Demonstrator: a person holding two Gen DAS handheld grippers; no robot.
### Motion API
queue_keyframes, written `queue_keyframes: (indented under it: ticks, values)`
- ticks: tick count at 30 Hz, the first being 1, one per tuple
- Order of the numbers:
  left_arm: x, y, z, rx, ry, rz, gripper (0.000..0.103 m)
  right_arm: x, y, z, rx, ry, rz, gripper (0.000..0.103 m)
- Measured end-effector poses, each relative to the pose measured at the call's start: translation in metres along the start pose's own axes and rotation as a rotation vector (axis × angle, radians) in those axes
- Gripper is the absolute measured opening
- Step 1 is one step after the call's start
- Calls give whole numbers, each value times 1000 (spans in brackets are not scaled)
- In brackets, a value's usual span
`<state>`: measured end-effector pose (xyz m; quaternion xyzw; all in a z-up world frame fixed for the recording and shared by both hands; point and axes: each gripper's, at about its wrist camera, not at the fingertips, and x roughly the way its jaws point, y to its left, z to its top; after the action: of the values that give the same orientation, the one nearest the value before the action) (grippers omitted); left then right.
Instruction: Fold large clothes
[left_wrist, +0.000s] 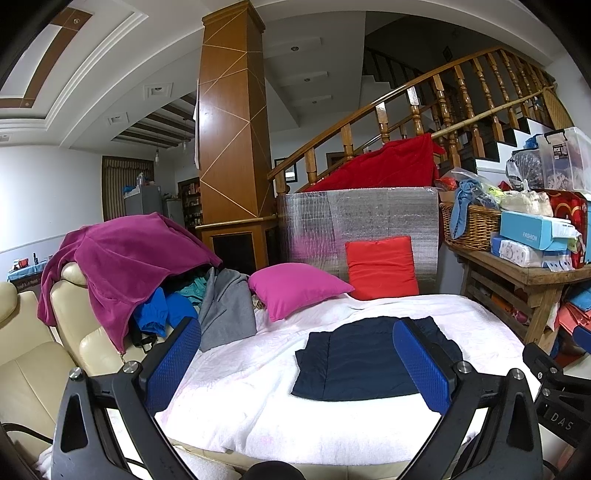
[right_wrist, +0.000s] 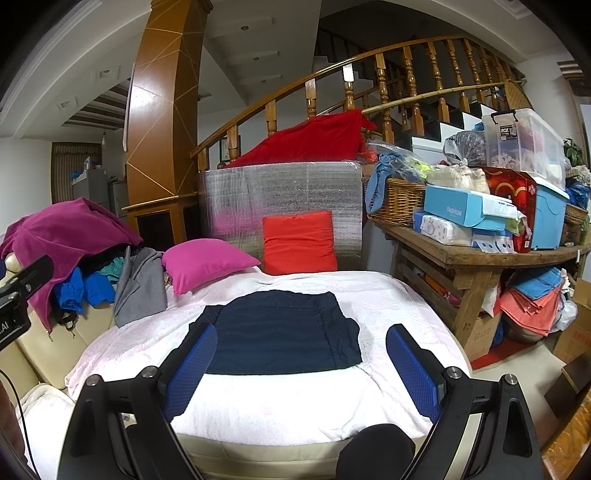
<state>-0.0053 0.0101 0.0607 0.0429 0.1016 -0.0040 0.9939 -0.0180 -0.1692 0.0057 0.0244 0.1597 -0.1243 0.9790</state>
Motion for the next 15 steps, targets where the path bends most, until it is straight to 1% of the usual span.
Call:
queue_keyframes:
  ticks: [15]
  values:
    - [2, 1, -1, 4, 5, 0, 103, 0, 0, -2, 5, 2, -3, 95]
